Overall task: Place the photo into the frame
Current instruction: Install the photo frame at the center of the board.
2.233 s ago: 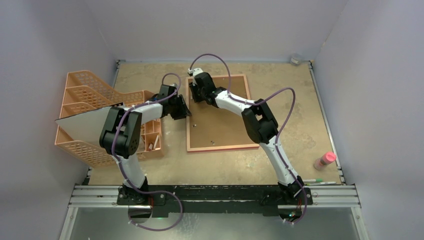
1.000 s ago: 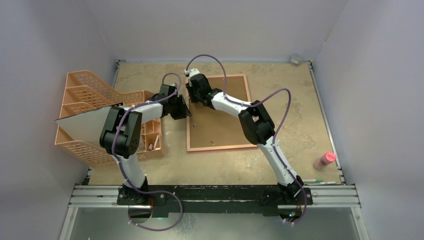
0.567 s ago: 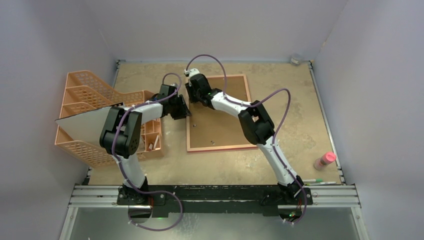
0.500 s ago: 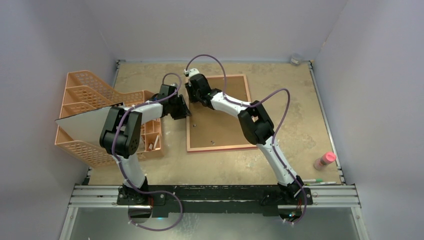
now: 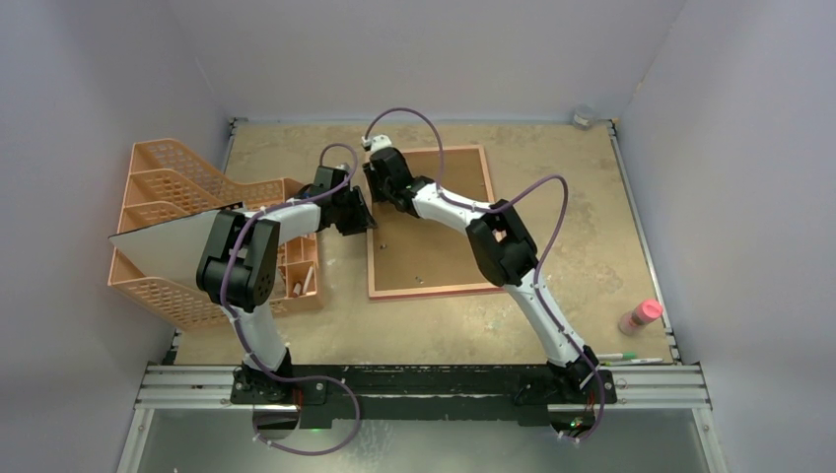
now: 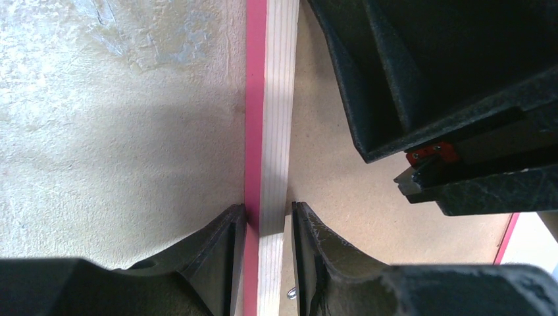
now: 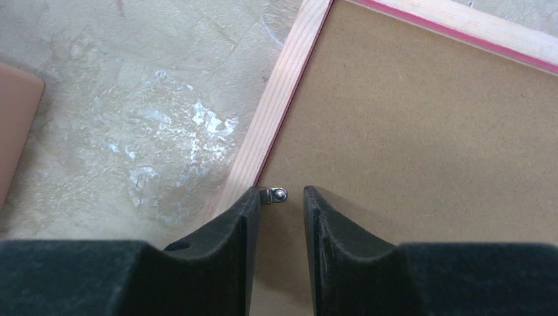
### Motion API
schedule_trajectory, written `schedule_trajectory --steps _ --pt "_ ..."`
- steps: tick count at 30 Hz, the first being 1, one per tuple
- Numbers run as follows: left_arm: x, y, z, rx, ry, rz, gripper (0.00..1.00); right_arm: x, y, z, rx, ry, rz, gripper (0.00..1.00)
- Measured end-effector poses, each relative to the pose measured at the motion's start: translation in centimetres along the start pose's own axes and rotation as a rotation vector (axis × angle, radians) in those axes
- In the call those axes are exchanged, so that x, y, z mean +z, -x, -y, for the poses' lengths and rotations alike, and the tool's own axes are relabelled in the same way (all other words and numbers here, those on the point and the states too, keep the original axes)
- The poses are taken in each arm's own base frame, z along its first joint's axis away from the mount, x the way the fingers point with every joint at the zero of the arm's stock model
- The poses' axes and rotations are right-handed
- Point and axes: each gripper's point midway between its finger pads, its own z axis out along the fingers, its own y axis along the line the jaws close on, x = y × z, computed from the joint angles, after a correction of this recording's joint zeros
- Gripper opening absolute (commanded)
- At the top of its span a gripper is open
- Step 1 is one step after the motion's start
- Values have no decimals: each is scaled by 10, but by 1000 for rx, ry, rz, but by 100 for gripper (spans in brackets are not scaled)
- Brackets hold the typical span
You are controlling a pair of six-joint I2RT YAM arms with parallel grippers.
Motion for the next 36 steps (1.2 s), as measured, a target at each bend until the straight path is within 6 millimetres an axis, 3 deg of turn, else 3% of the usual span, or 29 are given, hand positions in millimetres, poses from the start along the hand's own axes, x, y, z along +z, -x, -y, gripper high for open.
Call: schedule_trajectory --steps 6,10,13,17,20,24,30,32,36 --pt "0 1 -1 0 4 3 35 -6 5 6 96 2 -16 50" --pt "0 1 -1 2 5 5 35 -23 5 15 212 40 -66 53" --pt "-1 1 -1 5 5 6 36 -44 20 23 296 65 -67 53" --pt "-3 1 -1 9 5 7 39 -90 43 36 403 110 -51 53" --pt "-6 0 -2 10 13 4 42 -122 46 41 461 149 -51 52" --pt "-9 -4 -2 9 11 -5 44 -145 11 28 513 223 -131 49" --pt "-14 -15 -3 9 -8 -32 37 -161 -86 -18 561 340 -364 42" --pt "-15 -20 -3 11 -15 -42 34 -167 -97 -36 560 385 -400 40" --pt "-17 -25 -2 15 -30 -61 32 -171 -92 -62 554 472 -392 39"
